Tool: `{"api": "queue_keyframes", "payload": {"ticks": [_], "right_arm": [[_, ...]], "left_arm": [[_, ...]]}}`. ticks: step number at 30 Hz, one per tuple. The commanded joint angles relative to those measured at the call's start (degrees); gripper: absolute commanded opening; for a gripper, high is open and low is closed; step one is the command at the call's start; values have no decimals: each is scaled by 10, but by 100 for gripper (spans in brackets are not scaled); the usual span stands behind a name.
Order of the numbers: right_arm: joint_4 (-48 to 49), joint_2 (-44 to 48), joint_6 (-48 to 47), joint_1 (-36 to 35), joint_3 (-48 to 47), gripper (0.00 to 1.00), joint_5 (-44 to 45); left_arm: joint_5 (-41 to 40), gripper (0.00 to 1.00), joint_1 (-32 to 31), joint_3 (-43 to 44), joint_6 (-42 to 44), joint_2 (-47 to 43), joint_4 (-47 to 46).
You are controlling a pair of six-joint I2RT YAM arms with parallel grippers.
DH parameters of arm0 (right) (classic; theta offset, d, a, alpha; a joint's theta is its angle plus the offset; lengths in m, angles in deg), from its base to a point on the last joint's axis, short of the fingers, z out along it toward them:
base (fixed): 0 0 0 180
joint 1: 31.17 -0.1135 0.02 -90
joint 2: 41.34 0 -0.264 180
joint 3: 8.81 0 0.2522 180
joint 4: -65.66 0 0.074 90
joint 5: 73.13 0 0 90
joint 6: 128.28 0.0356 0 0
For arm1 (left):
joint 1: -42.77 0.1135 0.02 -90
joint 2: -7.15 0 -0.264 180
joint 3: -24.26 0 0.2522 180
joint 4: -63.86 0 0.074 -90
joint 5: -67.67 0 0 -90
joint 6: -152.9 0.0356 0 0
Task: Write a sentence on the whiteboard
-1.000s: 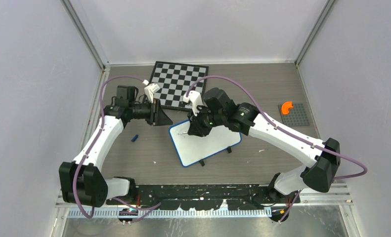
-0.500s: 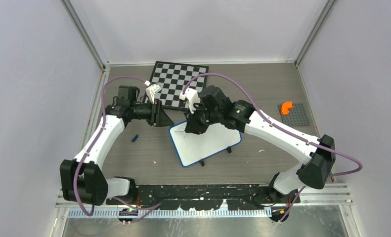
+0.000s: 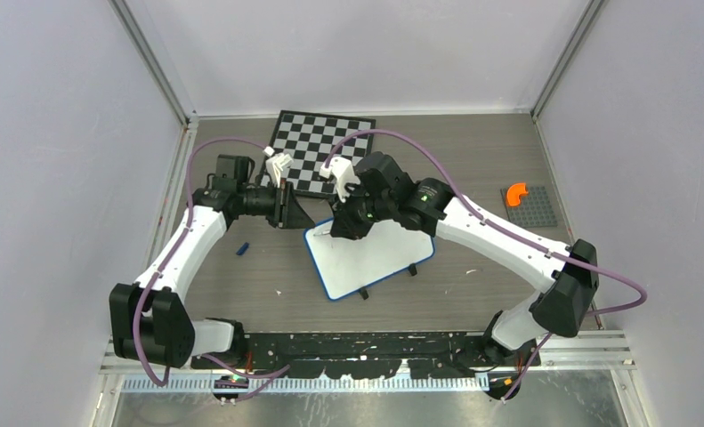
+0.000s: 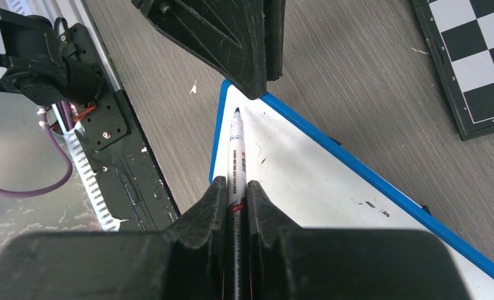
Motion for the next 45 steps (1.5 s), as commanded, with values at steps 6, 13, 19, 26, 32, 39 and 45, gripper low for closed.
{"api": "queue_keyframes", "payload": {"ticks": [6,13,19,26,32,39,45], "right_arm": [[24,-10,-4,-4,-19,0,18],[28,1,-5,-4,16,0,22],[28,6,-7,-4,38,0,20],[20,16,-6,-4,59,0,6],[12,23,-1,-4,39,0,-7],[6,21,-2,-4,12,0,-12],[12,12,-10,-4,18,0,5]], "left_arm": [[11,21,-3,2,18,3,3],[11,19,-3,2,20,1,4],[10,17,-4,3,21,2,4],[10,16,-6,4,21,2,4],[12,16,-8,5,22,5,4],[10,15,-11,7,28,4,11],[9,15,-13,9,30,3,15]]}}
